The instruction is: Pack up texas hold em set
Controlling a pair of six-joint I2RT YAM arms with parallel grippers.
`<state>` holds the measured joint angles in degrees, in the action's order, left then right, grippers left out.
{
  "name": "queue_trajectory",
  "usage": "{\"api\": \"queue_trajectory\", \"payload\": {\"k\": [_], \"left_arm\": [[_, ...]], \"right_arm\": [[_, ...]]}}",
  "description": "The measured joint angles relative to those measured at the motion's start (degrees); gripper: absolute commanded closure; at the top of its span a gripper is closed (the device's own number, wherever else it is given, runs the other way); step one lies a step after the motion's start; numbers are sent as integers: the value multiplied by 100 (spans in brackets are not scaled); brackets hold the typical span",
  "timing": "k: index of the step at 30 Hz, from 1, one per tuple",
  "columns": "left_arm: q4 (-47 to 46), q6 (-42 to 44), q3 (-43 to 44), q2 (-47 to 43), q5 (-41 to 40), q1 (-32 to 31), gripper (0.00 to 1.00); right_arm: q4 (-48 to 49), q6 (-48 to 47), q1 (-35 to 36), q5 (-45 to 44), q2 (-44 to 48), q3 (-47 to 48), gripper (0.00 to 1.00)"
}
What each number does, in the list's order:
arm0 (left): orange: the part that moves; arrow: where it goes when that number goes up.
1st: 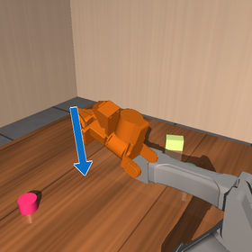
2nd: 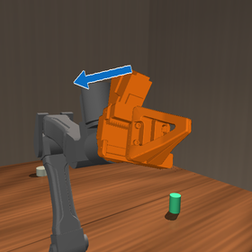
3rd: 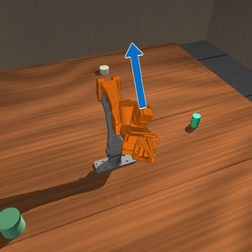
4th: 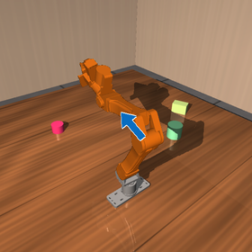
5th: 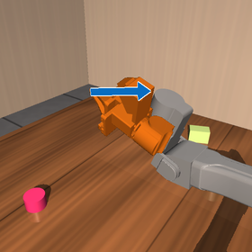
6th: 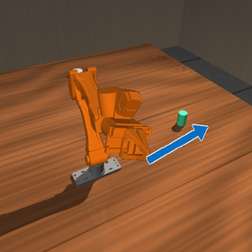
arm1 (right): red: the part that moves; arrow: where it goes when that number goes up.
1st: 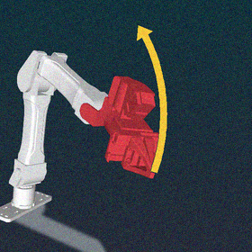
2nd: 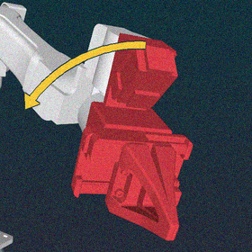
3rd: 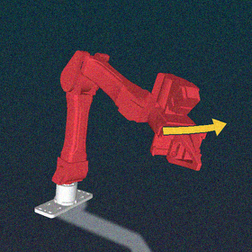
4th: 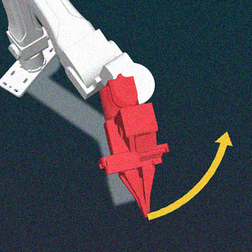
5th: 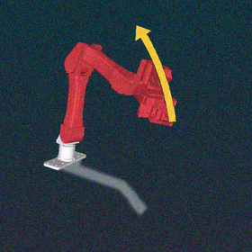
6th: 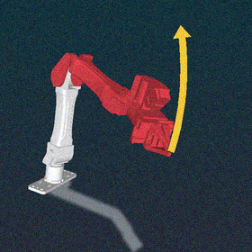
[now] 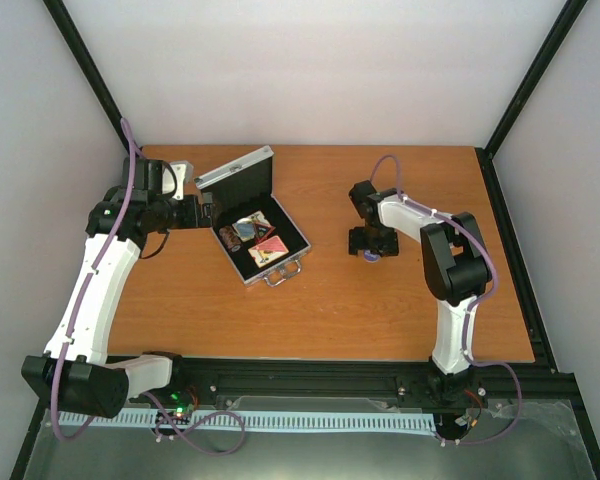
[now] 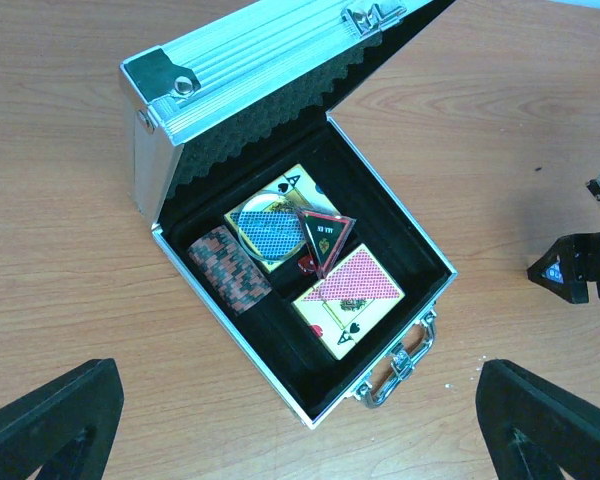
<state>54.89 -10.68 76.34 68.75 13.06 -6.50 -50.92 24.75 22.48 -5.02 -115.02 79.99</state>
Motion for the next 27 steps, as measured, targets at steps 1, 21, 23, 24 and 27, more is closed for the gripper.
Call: {"api": "queue_trajectory", "payload": {"k": [1, 21, 23, 24, 27], "left_arm": [[0, -2, -2, 0, 0, 0, 0], [0, -2, -24, 0, -7, 0, 0], [0, 0, -26, 0, -7, 0, 0], [0, 0, -26, 0, -7, 0, 0], [0, -2, -31, -2, -7, 0, 0]], "right_arm": [[20, -17, -4, 11, 0, -2, 23], [525, 11, -37, 195, 236, -446, 34], [525, 11, -37, 186, 236, -446, 34], [522, 11, -37, 184, 236, -446, 34], [525, 9, -37, 181, 236, -446, 35]]}}
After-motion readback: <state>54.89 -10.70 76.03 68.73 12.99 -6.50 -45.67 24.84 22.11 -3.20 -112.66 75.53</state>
